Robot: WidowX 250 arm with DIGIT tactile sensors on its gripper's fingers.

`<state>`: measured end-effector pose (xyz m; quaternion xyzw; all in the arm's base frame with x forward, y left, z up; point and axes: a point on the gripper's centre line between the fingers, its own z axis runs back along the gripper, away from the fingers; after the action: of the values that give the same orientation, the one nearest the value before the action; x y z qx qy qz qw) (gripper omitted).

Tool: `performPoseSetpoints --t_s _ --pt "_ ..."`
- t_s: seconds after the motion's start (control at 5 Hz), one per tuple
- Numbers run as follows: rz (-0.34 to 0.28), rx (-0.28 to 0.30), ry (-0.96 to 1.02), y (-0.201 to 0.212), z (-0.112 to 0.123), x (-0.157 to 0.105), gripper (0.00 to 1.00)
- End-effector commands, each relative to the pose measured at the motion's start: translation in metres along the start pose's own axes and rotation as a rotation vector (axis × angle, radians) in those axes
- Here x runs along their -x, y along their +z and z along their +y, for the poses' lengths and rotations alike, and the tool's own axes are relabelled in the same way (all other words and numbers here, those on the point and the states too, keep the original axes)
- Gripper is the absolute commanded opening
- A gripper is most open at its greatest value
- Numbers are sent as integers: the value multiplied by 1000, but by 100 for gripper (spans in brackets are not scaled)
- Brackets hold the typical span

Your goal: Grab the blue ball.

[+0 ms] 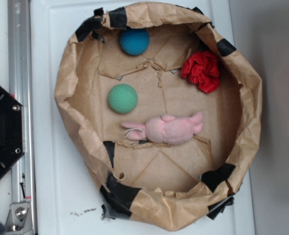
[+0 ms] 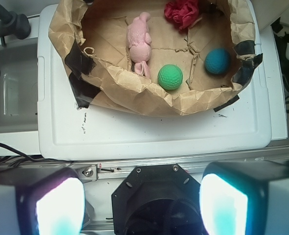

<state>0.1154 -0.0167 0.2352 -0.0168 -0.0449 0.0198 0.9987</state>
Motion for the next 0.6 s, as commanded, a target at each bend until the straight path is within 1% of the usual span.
performPoseSetpoints --t_s 0.0,0.2,0.4 --pt "0 0 0 0 0 0 100" --pt "58 78 -175 -21 32 -50 100" --pt "4 -6 -226 -38 44 -85 100"
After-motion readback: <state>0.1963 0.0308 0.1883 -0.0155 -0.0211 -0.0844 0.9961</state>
